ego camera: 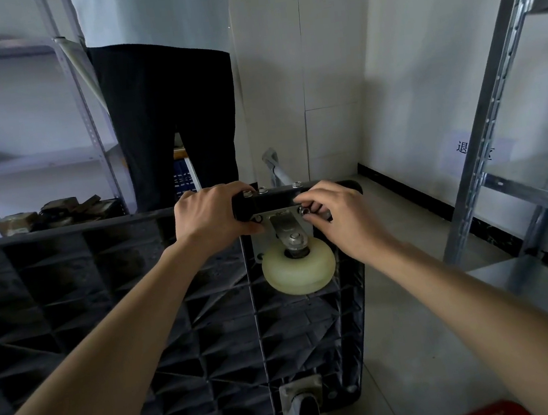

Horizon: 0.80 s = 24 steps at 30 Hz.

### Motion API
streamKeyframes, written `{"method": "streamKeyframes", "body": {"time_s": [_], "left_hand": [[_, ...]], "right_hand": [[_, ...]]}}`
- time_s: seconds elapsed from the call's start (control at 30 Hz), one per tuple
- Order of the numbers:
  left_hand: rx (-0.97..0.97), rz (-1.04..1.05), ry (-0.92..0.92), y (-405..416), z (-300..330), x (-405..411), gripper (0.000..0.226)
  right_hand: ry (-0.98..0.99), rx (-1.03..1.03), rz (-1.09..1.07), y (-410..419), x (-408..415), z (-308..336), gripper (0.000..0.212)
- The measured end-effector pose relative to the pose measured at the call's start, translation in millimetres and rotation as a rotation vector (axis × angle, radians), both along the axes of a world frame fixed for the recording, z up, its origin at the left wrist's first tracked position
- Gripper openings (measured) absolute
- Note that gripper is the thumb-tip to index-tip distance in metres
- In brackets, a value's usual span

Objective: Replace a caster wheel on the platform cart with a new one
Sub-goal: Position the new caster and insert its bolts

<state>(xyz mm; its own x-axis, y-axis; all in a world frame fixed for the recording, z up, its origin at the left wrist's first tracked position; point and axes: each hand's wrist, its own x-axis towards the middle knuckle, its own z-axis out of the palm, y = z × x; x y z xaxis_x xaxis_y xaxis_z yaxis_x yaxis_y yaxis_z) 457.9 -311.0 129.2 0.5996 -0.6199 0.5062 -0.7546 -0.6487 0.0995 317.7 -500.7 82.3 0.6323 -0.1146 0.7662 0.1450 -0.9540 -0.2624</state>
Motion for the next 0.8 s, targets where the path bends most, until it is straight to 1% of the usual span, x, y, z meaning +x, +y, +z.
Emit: {"method": "streamKeyframes", "body": {"time_s": [0.47, 0.8], "left_hand": [[-0.009, 0.003, -0.017, -1, -2, 3, 0.067], [-0.006, 0.003, -0.016, -1, -1, 1, 0.067]], "right_hand": [[-0.069, -0.022, -0.083, 2, 2, -8, 0.019], [-0.104, -0.030, -0.092, 2, 3, -9, 0.017]]}}
